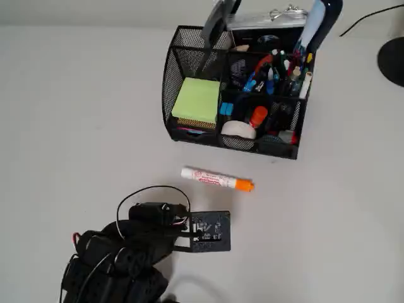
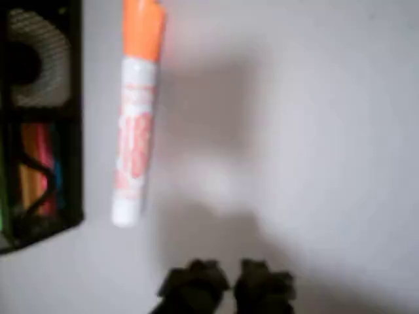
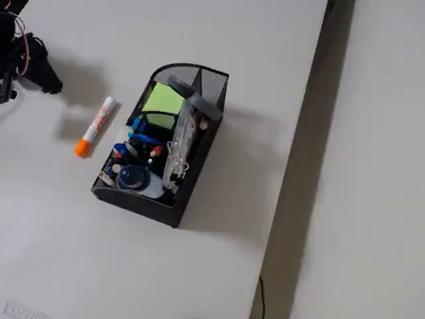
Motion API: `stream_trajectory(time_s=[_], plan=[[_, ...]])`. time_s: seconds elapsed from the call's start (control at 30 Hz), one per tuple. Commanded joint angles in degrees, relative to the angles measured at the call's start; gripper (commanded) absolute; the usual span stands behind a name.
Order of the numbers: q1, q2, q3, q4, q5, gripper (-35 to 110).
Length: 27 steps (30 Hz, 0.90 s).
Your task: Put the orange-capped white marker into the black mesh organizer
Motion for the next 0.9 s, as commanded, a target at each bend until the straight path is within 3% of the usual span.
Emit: stream_trajectory(time_s=[0.0,0.13,0.33,0.6,0.87], plan=[[3.3,0.2,-0.5,-4.7,-6.2,11],[3.4,-3.4,-4.0,-6.9,-5.7,14],[3.3,-38.1,-22.0,-13.9,-1.5,19],[3.7,-75.7,-49.5,-9.7,2.8,18],[5.7,-92.2,-60.2,-9.4,3.2,18]])
